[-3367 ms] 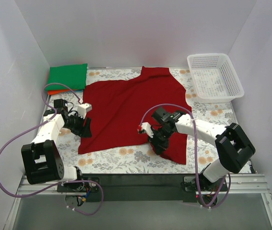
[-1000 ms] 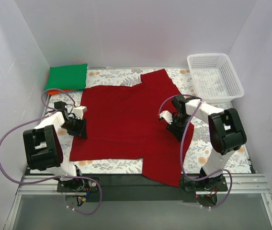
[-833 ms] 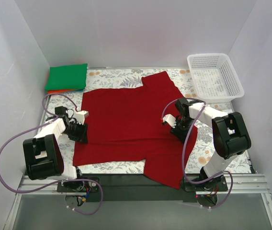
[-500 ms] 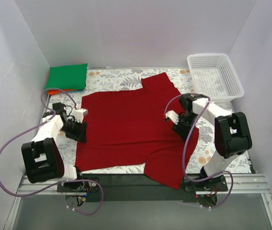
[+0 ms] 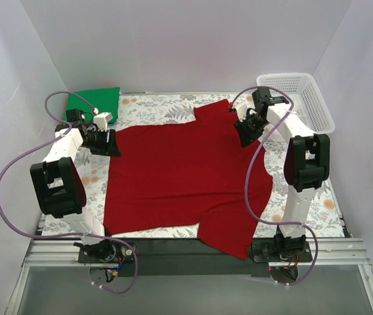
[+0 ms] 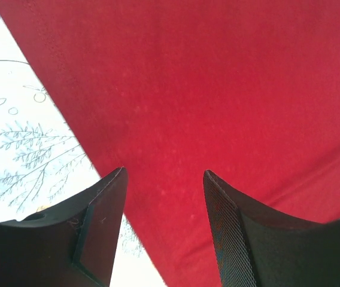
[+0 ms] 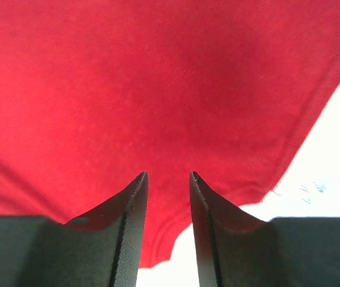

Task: Fold and stack the t-shirts
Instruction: Fold the tshirt

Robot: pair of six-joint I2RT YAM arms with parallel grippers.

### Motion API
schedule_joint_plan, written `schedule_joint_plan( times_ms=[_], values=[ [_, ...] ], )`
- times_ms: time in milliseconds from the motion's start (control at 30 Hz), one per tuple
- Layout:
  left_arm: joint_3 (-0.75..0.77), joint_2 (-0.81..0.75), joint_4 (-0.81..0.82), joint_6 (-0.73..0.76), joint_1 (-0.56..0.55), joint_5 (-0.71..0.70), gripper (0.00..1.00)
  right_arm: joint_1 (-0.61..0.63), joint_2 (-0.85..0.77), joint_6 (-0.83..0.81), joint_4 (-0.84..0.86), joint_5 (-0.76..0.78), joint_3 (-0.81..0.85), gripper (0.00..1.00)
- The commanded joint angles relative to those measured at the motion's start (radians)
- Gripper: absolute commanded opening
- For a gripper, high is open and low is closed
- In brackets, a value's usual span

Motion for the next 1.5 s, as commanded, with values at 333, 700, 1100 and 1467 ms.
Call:
schedule_joint_plan(
  times_ms=[333, 700, 1100, 1467],
  values=[
    [-0.293, -0.007, 0.209, -0.069, -0.029, -0.131, 0.47, 0.007, 0.021, 0.002, 0.156, 0.152, -0.273, 0.30],
    [-0.511, -0.185, 0.148, 0.023, -0.029, -0.239, 0.40, 0.008, -0.194, -0.100, 0.118, 0.085, -0.560, 0.31],
    [-0.049, -0.081, 0.110, -0.110, -0.031, -0.047, 0.54, -0.013, -0.066, 0.175, 0.146, 0.063, 0.019, 0.55],
    [0.076, 0.062, 0.232, -0.216, -0.029, -0.047, 0.57, -0.013, 0.330, 0.329, 0.225, 0.144, 0.458, 0.55]
  ],
)
